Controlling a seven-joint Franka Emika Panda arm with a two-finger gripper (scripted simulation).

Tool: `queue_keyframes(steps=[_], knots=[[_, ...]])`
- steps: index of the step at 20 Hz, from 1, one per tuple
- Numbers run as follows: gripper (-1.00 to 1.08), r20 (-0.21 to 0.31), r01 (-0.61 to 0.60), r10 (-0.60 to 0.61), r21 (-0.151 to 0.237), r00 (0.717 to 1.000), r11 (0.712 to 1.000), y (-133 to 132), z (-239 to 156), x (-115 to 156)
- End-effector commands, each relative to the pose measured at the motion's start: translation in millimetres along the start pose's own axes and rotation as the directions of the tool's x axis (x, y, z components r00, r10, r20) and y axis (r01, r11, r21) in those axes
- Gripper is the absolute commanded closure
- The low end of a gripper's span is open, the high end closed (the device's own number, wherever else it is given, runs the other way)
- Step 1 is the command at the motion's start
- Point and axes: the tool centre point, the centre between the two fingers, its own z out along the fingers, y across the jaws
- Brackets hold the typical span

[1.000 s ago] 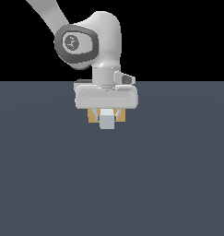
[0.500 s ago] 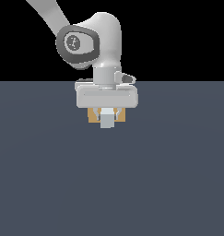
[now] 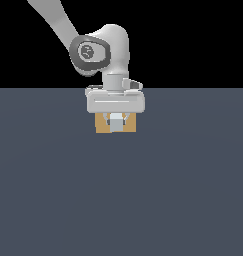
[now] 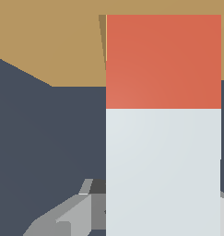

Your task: Insert the peg into the horizontal hole in a box.

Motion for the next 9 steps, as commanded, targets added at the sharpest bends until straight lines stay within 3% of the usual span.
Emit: queue_keyframes(steps=[1, 9], knots=[[1.08, -0.001, 0.000, 0.000, -0.004, 1.000, 1.000, 1.2, -2.1, 18.2], [1.08, -0.001, 0.000, 0.000, -0.005, 1.000, 1.000, 3.1, -2.7, 37.3]])
